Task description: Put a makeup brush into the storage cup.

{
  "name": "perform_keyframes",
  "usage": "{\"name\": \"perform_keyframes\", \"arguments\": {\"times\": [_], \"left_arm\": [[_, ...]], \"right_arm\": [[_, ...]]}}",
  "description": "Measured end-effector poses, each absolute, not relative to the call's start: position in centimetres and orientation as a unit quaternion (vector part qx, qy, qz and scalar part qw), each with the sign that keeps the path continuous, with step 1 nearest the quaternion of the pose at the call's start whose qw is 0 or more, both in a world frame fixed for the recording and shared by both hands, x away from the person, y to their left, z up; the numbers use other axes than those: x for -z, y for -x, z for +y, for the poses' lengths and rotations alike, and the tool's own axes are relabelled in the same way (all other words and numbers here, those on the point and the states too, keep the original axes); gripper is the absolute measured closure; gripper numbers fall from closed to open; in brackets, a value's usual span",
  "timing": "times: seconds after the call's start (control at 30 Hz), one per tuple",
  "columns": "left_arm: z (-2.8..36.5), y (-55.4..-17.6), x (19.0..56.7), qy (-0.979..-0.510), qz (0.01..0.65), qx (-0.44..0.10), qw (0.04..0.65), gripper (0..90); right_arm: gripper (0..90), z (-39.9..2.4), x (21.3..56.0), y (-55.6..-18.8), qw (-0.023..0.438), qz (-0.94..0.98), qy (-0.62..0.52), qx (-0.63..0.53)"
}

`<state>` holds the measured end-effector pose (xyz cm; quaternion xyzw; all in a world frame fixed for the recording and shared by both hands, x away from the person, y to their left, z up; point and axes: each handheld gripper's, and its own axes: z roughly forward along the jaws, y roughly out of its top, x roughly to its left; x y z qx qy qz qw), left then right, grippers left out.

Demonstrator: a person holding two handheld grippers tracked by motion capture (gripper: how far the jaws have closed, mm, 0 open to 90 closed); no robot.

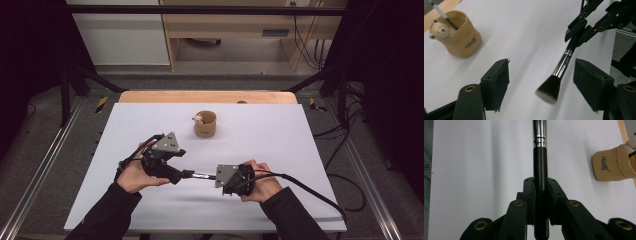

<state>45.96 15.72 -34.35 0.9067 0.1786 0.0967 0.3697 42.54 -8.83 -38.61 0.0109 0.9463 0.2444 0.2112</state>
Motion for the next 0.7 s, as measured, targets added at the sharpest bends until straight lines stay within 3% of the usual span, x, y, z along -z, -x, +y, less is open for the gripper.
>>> {"name": "perform_keyframes", "arguments": {"times": [0.7], "left_arm": [[19.3, -45.2, 35.9, -0.867, 0.240, -0.109, 0.423, 20.7]], "right_arm": [[79.2, -9.8, 38.5, -42.8, 0.220, 0.936, -0.053, -0.268]]}}
